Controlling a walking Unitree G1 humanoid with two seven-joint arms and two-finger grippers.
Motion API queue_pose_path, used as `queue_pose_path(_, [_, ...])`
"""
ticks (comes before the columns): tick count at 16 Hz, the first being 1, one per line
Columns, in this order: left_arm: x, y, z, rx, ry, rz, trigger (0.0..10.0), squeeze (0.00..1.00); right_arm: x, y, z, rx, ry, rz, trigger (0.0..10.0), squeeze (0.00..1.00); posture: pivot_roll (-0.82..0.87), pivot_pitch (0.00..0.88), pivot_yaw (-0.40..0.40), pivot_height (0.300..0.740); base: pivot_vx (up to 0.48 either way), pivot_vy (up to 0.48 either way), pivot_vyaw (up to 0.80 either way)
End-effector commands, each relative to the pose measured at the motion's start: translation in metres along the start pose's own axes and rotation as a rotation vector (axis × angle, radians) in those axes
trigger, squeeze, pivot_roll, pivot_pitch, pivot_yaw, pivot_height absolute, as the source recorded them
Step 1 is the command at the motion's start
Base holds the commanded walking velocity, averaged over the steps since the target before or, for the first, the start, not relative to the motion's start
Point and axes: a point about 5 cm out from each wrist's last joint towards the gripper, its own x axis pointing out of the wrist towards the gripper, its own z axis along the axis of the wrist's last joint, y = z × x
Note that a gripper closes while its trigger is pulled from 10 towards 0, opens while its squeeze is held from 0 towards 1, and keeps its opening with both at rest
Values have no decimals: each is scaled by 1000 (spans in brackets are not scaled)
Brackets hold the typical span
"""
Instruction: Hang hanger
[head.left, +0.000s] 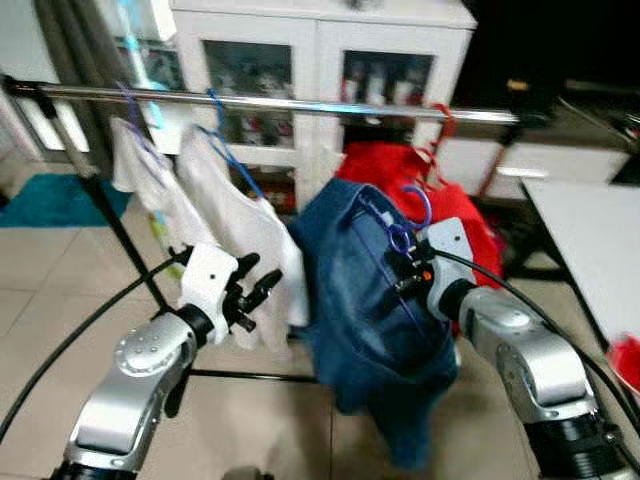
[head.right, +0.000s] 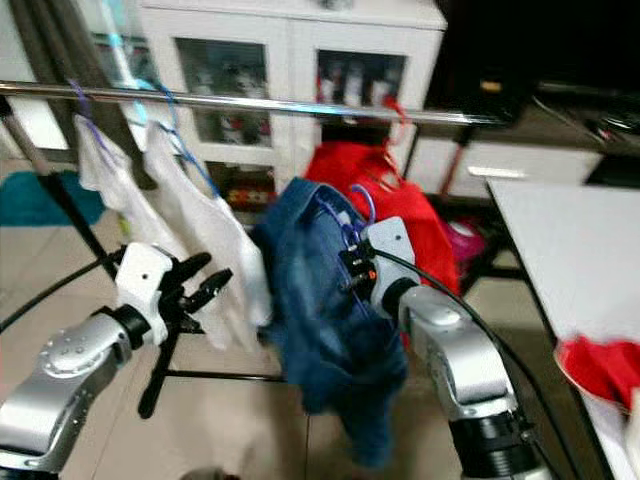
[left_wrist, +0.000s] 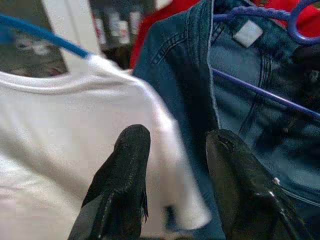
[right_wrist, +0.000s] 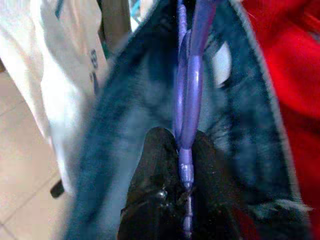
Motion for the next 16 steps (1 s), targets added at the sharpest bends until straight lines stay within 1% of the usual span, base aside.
queue_pose_path(1, [-4, 3, -1, 0, 13, 2, 10000, 0, 0, 6, 19, -14, -72, 20, 10000, 0, -40, 44, -29, 740, 375, 0, 0])
queue_pose_path(4, [-5, 2, 0, 8, 19, -25, 10000, 0, -2, 18, 29, -50, -87, 92, 10000, 0, -37, 37, -27, 740, 375, 0, 0])
queue_pose_path(6, [-5, 1, 1, 12, 15, -36, 10000, 0, -2, 24, 35, -90, -100, 104, 10000, 0, -34, 32, -24, 740, 367, 0, 0])
queue_pose_path(7, [-5, 1, 3, 9, 2, -37, 10000, 0, -2, 26, 38, -86, -117, 105, 10000, 0, -32, 32, -23, 740, 0, 0, 0])
queue_pose_path(8, [-6, 0, 5, -1, -2, -54, 10000, 0, -3, 27, 44, -49, -147, 102, 10000, 0, -32, 33, -22, 740, 0, 0, 0])
queue_pose_path(9, [-7, -1, 6, -4, -5, -65, 10000, 0, -4, 27, 46, -35, -159, 99, 10000, 0, -32, 33, -22, 740, 0, 0, 0])
queue_pose_path(10, [-10, -2, 11, 2, -34, -122, 10000, 0, -4, 29, 53, -38, -178, 93, 10000, 0, -31, 36, -19, 740, 0, 0, 0])
queue_pose_path(11, [-11, -2, 12, 3, -36, -131, 10000, 0, -4, 29, 55, -42, -180, 91, 10000, 0, -31, 36, -19, 740, 0, 0, 0])
queue_pose_path(12, [-14, 2, 14, 38, -20, -155, 10000, 0, -1, 25, 57, -37, -164, 48, 10000, 0, -30, 37, -16, 740, 0, 0, 0])
queue_pose_path(13, [-16, 4, 16, 43, -17, -180, 10000, 0, 1, 21, 59, -29, -153, 20, 10000, 0, -28, 38, -15, 740, 0, 0, 0])
queue_pose_path(14, [-18, 6, 21, 51, -18, -211, 10000, 0, 5, 17, 64, 7, -158, 0, 10000, 0, -28, 37, -14, 740, 0, 0, 0])
queue_pose_path(15, [-20, 6, 24, 59, -15, -237, 10000, 0, 12, 13, 70, 28, -163, -6, 10000, 0, -26, 38, -12, 740, 0, 0, 0])
queue_pose_path(16, [-21, 6, 25, 69, -13, -256, 10000, 0, 22, 9, 77, 23, -160, -8, 10000, 0, -21, 40, -9, 740, 0, 0, 0])
